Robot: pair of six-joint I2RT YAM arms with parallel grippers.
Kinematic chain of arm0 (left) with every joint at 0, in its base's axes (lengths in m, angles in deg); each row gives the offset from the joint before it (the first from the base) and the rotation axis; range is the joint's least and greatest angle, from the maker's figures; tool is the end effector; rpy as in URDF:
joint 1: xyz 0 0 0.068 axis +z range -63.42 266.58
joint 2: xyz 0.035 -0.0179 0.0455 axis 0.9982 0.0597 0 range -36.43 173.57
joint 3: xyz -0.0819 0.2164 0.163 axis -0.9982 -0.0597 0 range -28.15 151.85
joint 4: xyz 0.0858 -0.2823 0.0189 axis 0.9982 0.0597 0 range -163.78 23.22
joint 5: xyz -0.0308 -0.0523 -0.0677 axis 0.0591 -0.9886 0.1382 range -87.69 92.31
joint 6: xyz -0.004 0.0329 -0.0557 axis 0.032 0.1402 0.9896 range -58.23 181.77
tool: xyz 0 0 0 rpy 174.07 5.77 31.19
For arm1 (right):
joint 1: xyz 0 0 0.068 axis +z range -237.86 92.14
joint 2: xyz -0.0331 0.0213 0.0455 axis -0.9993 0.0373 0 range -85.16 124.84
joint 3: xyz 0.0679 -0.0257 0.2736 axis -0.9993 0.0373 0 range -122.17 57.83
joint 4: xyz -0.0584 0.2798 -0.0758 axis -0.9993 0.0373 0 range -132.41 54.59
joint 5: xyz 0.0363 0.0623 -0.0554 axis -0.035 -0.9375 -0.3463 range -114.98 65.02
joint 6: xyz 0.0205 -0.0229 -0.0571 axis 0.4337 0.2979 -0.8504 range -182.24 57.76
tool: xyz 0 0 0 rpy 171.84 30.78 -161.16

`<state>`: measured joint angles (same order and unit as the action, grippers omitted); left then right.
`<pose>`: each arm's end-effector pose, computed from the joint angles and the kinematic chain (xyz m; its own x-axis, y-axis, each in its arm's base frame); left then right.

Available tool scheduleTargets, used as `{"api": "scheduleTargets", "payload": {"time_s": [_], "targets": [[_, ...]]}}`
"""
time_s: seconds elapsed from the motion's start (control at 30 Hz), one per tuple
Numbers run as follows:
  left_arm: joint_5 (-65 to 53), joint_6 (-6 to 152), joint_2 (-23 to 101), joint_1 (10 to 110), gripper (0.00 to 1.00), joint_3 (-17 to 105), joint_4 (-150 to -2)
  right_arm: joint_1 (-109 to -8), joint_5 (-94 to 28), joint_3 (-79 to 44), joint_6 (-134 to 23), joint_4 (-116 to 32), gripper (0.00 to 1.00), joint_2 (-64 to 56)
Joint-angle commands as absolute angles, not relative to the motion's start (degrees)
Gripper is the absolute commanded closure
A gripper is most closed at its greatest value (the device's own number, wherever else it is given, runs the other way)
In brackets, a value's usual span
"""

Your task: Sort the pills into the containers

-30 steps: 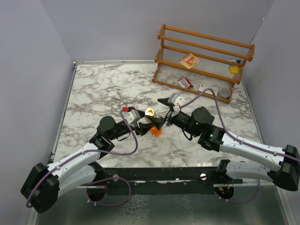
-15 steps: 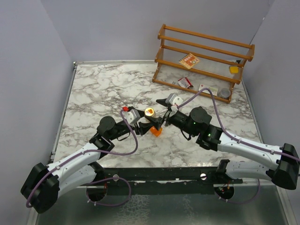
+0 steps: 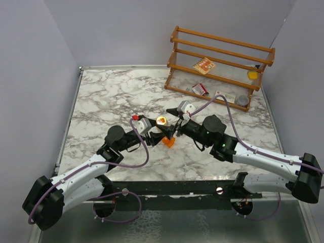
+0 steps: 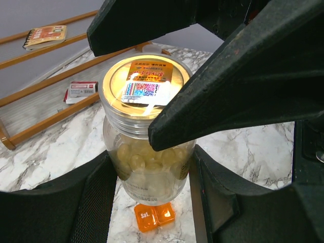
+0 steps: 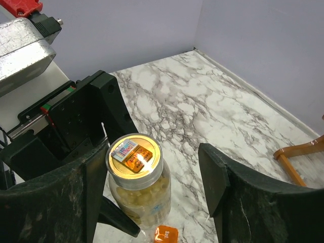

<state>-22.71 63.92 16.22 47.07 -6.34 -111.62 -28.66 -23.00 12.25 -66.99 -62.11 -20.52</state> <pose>0.1751 -0.1721 0.2538 0.0603 -0.0937 -0.9938 0.9033 0.4288 0.0144 0.1615 0.2675 0.3279 0.0752 -0.0354 -0.9965 -0.8375 0.5402 -0.0824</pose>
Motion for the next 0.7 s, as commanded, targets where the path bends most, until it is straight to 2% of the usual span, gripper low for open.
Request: {"api": "scheduleTargets", "payload": {"time_s": [0.0,0.17,0.27,0.5,0.57,0.63,0.67], "targets": [[-22.0,63.6,15.8,46.8,1.0,-6.0,-112.7,-28.3,-24.6,10.9,-66.7,-63.7,0.32,-20.1],[-22.2,63.7,15.9,46.8,1.0,-6.0,-112.6,-28.3,-24.6,10.9,-66.8,-63.4,0.42,-20.4],[-22.3,63.8,16.0,46.8,1.0,-6.1,-112.6,-28.4,-24.9,10.6,-66.8,-63.0,0.53,-20.4],[-24.1,63.7,16.2,46.8,1.0,-6.0,-112.7,-28.3,-25.7,10.3,-67.3,-61.5,0.71,-20.9],[-25.9,63.7,16.3,46.8,1.0,-6.0,-112.7,-28.4,-25.9,10.1,-67.3,-60.6,0.8,-21.4],[-27.5,63.9,16.4,46.8,1.0,-6.0,-112.7,-28.3,-26.3,9.9,-67.5,-59.4,0.97,-22.0],[-28.5,63.9,16.3,46.7,1.0,-6.0,-112.7,-28.4,-26.6,9.9,-67.6,-59.0,0.99,-22.2]]}}
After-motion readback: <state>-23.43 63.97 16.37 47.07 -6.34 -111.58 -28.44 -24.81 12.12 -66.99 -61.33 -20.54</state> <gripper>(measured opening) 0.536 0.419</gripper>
